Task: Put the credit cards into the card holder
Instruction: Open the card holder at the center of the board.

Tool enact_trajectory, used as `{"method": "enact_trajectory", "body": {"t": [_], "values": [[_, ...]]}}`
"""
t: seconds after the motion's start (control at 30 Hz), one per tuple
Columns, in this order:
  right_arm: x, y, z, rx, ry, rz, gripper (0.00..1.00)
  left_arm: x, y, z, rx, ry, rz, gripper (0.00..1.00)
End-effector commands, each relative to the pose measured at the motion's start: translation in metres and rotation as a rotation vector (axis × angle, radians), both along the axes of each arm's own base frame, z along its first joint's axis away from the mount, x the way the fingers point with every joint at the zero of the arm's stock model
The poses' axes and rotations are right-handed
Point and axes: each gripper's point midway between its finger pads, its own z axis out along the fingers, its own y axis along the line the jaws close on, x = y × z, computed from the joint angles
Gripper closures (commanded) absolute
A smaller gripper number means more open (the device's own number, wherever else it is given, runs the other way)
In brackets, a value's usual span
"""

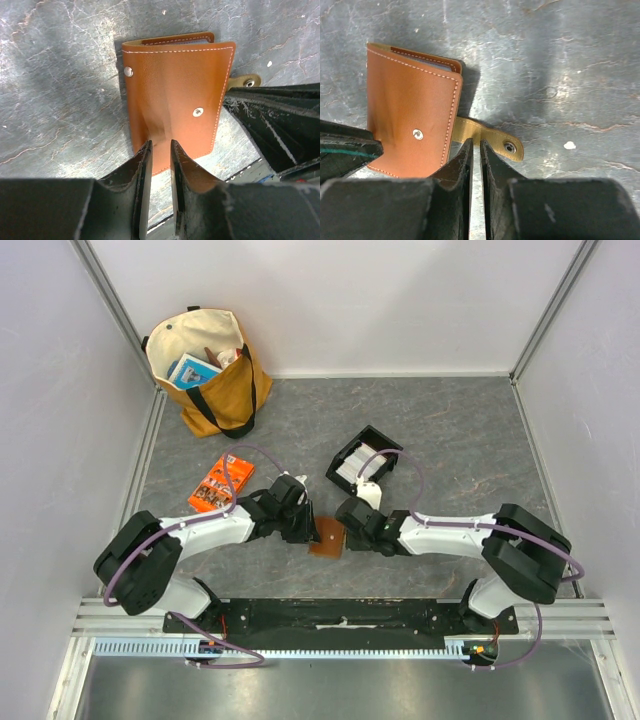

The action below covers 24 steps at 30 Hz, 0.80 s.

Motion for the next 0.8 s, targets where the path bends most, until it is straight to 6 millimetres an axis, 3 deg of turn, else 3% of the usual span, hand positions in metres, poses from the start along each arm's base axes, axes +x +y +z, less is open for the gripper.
{"method": "enact_trajectory", "body": {"t": [0.0,0.1,0.27,0.37,0.43,0.63,0.7,0.77], "values": [[-0.009,-0.037,-0.014,-0.101,0.049,-0.009,0.81,-0.001,0.003,0.002,-0.002,-0.004,0.022,0.73],[0.002,-0.022,0.017,-0.034,-0.014,0.042,0.76,0.0,0.0,0.006,-0.016,-0.014,0.018,0.71],[0.034,-0.002,0.098,0.131,-0.154,0.074,0.61,0.005,-0.008,0.025,-0.069,-0.053,0.009,0.66],[0.064,-0.01,0.137,0.156,-0.246,0.04,0.52,0.008,-0.009,0.04,-0.093,-0.085,0.01,0.61],[0.09,-0.024,0.153,0.112,-0.302,-0.006,0.46,0.009,-0.007,0.048,-0.094,-0.103,0.016,0.56],[0.163,-0.047,0.16,0.002,-0.33,-0.066,0.44,0.008,0.005,0.06,-0.073,-0.146,0.039,0.39],[0.185,-0.053,0.153,-0.018,-0.313,-0.085,0.44,0.006,0.01,0.06,-0.062,-0.151,0.043,0.37],[0.2,-0.056,0.133,-0.039,-0.265,-0.069,0.44,0.005,0.012,0.06,-0.057,-0.153,0.047,0.37]]}}
